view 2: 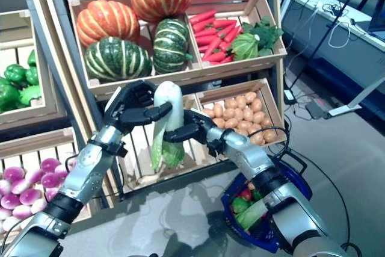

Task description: Put vegetables into the basket

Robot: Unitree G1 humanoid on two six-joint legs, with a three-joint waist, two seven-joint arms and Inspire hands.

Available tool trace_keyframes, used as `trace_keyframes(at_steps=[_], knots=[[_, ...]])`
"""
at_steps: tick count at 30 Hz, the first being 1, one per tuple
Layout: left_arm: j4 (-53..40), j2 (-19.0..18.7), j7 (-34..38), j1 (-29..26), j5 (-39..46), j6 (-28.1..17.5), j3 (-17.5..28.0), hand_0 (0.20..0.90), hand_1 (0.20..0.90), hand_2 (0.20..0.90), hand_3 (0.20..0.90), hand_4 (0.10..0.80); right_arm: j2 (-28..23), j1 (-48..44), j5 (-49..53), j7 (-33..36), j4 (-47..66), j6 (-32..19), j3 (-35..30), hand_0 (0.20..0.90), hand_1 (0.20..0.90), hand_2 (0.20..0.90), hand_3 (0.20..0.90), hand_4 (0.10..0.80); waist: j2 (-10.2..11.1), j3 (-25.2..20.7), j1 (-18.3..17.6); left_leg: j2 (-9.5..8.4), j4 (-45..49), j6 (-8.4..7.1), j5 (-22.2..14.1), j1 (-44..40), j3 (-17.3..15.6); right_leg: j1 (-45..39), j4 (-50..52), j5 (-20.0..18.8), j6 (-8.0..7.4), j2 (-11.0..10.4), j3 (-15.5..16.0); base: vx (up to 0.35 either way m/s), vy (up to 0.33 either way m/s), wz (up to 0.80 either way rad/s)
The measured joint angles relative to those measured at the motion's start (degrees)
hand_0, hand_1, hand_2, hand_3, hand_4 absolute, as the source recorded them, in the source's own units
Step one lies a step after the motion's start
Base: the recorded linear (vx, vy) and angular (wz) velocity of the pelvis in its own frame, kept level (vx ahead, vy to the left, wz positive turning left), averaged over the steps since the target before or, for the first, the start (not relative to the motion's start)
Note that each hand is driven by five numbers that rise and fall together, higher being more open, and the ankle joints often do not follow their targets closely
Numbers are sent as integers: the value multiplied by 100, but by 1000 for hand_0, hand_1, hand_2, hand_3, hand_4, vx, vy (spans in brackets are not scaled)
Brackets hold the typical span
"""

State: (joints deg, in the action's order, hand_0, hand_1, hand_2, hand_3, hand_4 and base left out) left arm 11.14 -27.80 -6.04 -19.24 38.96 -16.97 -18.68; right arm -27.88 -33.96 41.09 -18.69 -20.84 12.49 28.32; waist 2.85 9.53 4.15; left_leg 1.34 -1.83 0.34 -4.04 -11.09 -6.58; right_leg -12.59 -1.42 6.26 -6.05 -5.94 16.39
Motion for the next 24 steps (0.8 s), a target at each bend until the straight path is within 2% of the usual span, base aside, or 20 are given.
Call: trace_keyframes(at_steps=[5, 8, 12, 17, 24], knots=[[-151, -1, -121, 143, -18, -3, 26, 900, 900, 900, 900, 800, -81, 602, -70, 279, 22, 0, -326, 300, 300, 300, 300, 400, 4, -3, -44, -38, -99, 20, 13, -69, -77, -24, -76, -34, -48, -7, -50, -8, -24, -10], [-152, -4, -29, 166, -135, -4, 240, 900, 900, 900, 900, 800, -110, 792, -422, 634, 4, -1, -435, 300, 300, 300, 300, 400, 4, -2, -149, -39, -159, 27, 17, -136, -176, -22, -114, -56, -52, 1, -184, -22, -31, -16], [-90, -36, 222, 168, -493, -4, 446, 900, 900, 900, 900, 800, -127, 1039, -522, 1045, -176, -12, -969, 300, 300, 300, 300, 400, 3, -3, -258, -44, -247, 31, 19, -232, -330, -102, -328, -193, -47, 23, -325, -42, -32, -20], [545, -31, 572, 189, -603, -27, 472, 900, 900, 900, 900, 800, -170, 1332, -715, 1450, -557, -161, -1593, 300, 300, 300, 300, 400, -2, -6, -432, -41, -273, 31, 19, -273, -383, -95, -362, -231, -44, 32, -385, -19, -24, -12], [1226, -16, 1001, 526, -1169, -25, 639, 900, 900, 900, 900, 800, -275, 1788, -736, 2126, -1376, -193, -2053, 300, 300, 300, 300, 400, -23, -17, -527, -17, -299, 31, 19, -290, -505, 15, -363, -259, -65, 59, -649, -13, -48, -17]])
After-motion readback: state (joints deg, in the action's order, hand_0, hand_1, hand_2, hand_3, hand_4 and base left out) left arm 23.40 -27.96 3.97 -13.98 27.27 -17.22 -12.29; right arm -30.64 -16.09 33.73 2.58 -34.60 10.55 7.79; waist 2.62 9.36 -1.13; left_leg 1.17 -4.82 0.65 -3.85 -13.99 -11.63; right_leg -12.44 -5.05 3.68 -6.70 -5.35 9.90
